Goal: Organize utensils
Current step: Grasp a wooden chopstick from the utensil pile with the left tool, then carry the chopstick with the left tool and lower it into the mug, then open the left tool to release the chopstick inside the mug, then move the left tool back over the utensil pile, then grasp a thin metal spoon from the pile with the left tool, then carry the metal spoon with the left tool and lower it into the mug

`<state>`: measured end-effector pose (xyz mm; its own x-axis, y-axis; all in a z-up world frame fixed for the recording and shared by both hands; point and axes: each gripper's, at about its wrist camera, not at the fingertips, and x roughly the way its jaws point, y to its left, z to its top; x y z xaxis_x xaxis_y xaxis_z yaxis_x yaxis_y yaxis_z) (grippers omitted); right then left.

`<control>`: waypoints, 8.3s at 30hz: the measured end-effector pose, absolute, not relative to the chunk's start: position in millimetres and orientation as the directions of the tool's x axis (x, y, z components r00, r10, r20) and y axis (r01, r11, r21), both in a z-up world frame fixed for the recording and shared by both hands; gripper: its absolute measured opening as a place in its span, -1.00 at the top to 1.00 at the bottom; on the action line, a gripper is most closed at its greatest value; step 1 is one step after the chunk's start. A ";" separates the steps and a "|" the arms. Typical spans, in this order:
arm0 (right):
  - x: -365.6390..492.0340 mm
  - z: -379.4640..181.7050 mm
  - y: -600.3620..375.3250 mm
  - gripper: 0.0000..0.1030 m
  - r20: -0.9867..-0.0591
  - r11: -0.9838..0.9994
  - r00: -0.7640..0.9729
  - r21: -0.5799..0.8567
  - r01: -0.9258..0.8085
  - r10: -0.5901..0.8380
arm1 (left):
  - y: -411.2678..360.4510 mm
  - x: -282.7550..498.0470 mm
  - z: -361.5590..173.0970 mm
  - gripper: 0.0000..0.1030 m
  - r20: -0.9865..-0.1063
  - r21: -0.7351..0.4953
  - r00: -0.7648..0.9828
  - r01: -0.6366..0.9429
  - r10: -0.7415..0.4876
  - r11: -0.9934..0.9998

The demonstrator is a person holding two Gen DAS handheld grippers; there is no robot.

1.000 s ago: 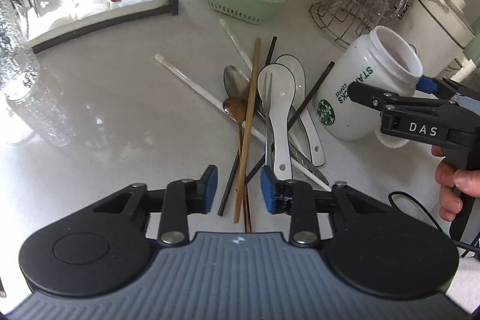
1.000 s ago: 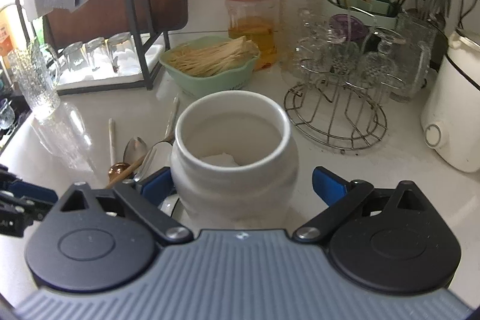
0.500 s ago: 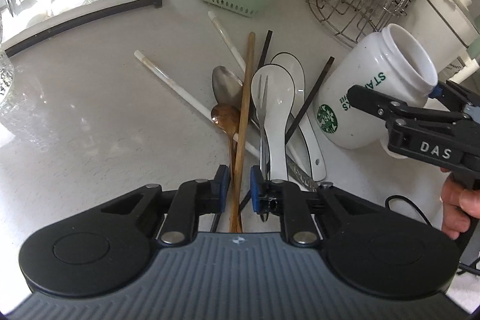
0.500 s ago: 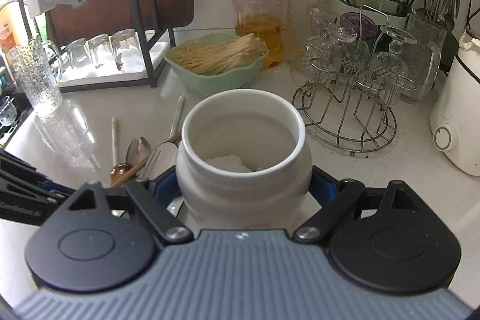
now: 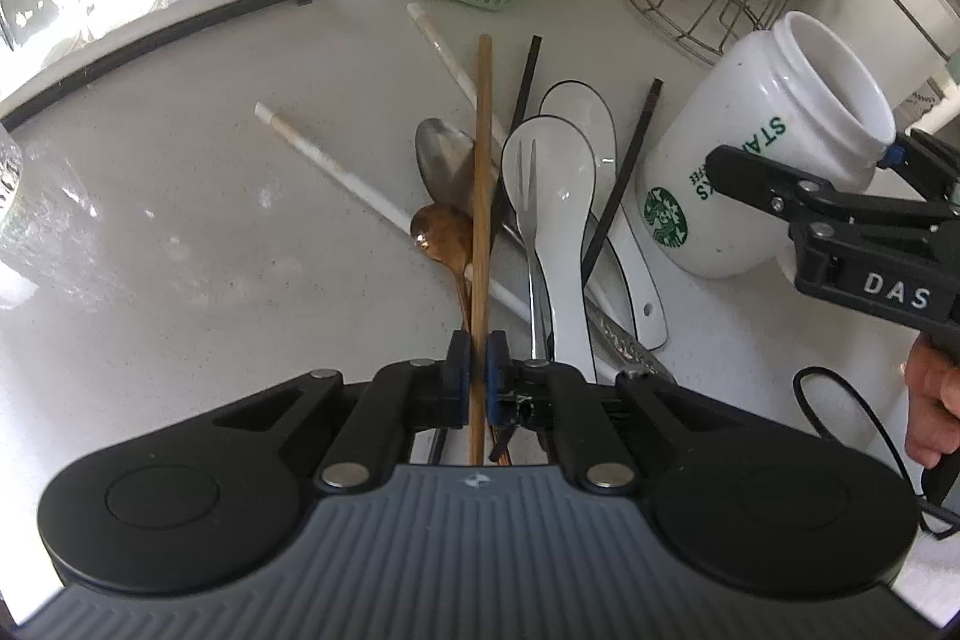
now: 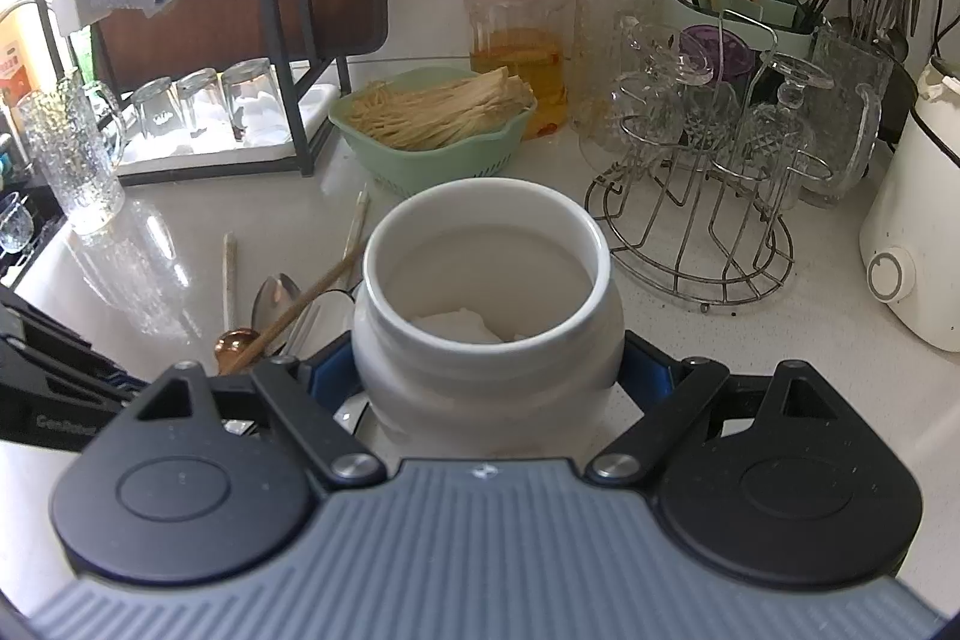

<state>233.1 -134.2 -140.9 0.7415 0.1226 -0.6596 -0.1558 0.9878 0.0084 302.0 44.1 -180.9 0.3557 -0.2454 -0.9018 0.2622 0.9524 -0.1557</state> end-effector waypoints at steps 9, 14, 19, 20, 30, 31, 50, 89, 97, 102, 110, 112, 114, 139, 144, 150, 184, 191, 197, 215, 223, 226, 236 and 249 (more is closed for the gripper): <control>233.1 -140.6 -134.2 -0.76 -0.661 0.987 0.740 0.011 -0.160 0.127 | 54.0 297.5 -128.1 0.89 -0.881 -0.155 0.387 0.310 -0.273 0.938; 232.6 -138.8 -134.1 -0.76 -0.672 0.986 0.729 0.010 -0.164 0.128 | 54.7 293.5 -90.5 0.89 -0.867 -0.151 0.405 0.343 -0.291 0.927; 232.9 -137.4 -137.0 -0.76 -0.684 0.982 0.714 0.015 -0.186 0.146 | 49.9 292.7 -64.6 0.89 -0.874 -0.133 0.378 0.422 -0.307 0.897; 232.7 -137.2 -137.6 -0.76 -0.686 0.981 0.712 0.015 -0.192 0.150 | 49.1 293.2 -61.3 0.89 -0.878 -0.141 0.361 0.434 -0.315 0.890; 224.0 -137.1 -148.0 -0.76 -0.683 0.962 0.699 0.018 -0.273 0.211 | 31.6 289.9 -18.3 0.89 -0.924 -0.191 0.188 0.531 -0.334 0.826; 223.9 -137.0 -149.1 -0.76 -0.683 0.959 0.697 0.018 -0.283 0.218 | 30.7 288.4 -12.9 0.89 -0.926 -0.202 0.169 0.532 -0.337 0.823; 220.1 -136.9 -161.8 -0.76 -0.669 0.916 0.675 0.024 -0.399 0.312 | -35.2 303.5 24.0 0.89 -0.964 -0.231 -0.016 0.555 -0.267 0.799; 219.7 -138.0 -163.1 -0.76 -0.650 0.920 0.693 0.024 -0.391 0.312 | -127.4 367.5 -45.3 0.47 -0.981 -0.176 -0.177 0.616 -0.082 0.768; 221.6 -137.5 -163.0 -0.76 -0.655 0.920 0.688 0.024 -0.392 0.310 | -107.6 360.5 -21.4 0.10 -0.980 -0.188 -0.059 0.588 -0.190 0.787; 223.0 -137.2 -162.8 -0.76 -0.660 0.919 0.685 0.021 -0.395 0.309 | -86.9 357.6 -4.6 0.10 -0.962 -0.205 0.046 0.523 -0.268 0.827; 223.9 -136.8 -160.7 -0.76 -0.666 0.920 0.682 0.018 -0.391 0.303 | -56.2 345.0 8.0 0.10 -0.917 -0.195 0.243 0.423 -0.318 0.885; 224.4 -136.7 -160.7 -0.76 -0.667 0.920 0.680 0.018 -0.392 0.303 | -50.4 339.1 8.1 0.10 -0.906 -0.191 0.277 0.404 -0.319 0.894; 224.4 -136.7 -160.8 -0.76 -0.668 0.919 0.680 0.017 -0.393 0.303 | -44.3 332.1 5.8 0.10 -0.896 -0.180 0.314 0.390 -0.314 0.903; 219.3 -136.1 -165.1 -0.76 -0.673 0.934 0.685 0.021 -0.357 0.278 | 56.0 260.2 -54.9 0.10 -0.800 -0.265 0.546 0.054 -0.250 0.963; 219.5 -135.5 -165.1 -0.76 -0.679 0.938 0.683 0.023 -0.346 0.269 | 62.7 251.8 -76.0 0.10 -0.802 -0.303 0.535 0.021 -0.267 0.953; 219.2 -135.4 -165.5 -0.76 -0.686 0.940 0.678 0.023 -0.341 0.263 | 61.8 246.5 -97.6 0.10 -0.800 -0.339 0.527 -0.001 -0.288 0.941; 221.7 -133.8 -166.6 -0.76 -0.713 0.947 0.657 0.028 -0.321 0.244 | 18.1 332.9 -193.0 0.46 -0.826 -0.222 0.504 0.117 -0.251 0.968; 221.1 -134.1 -166.5 -0.76 -0.712 0.949 0.660 0.029 -0.313 0.239 | 19.0 336.7 -193.5 0.73 -0.844 -0.201 0.489 0.096 -0.222 0.975; 221.3 -133.7 -166.1 -0.76 -0.714 0.952 0.660 0.030 -0.306 0.234 | 21.0 338.6 -193.2 0.81 -0.844 -0.206 0.485 0.097 -0.227 0.974; 220.8 -133.1 -167.1 -0.76 -0.712 0.950 0.662 0.024 -0.312 0.235 | 32.2 307.3 -151.5 0.81 -0.805 -0.281 0.534 0.038 -0.257 0.959; 221.9 -132.2 -167.0 -0.76 -0.716 0.943 0.652 0.023 -0.333 0.248 | 30.2 291.3 -127.8 0.81 -0.786 -0.300 0.562 0.016 -0.257 0.954; 221.8 -132.2 -167.2 -0.76 -0.718 0.940 0.648 0.024 -0.341 0.253 | 30.0 287.1 -120.3 0.81 -0.779 -0.305 0.573 0.007 -0.254 0.952; 215.9 -131.9 -167.4 -0.76 -0.718 0.922 0.634 0.026 -0.386 0.286 | 21.7 281.5 -101.9 0.81 -0.758 -0.294 0.602 0.029 -0.251 0.956; 215.8 -131.9 -165.6 -0.76 -0.718 0.921 0.635 0.024 -0.388 0.286 | 11.5 294.9 -89.8 0.81 -0.735 -0.302 0.613 0.089 -0.291 0.949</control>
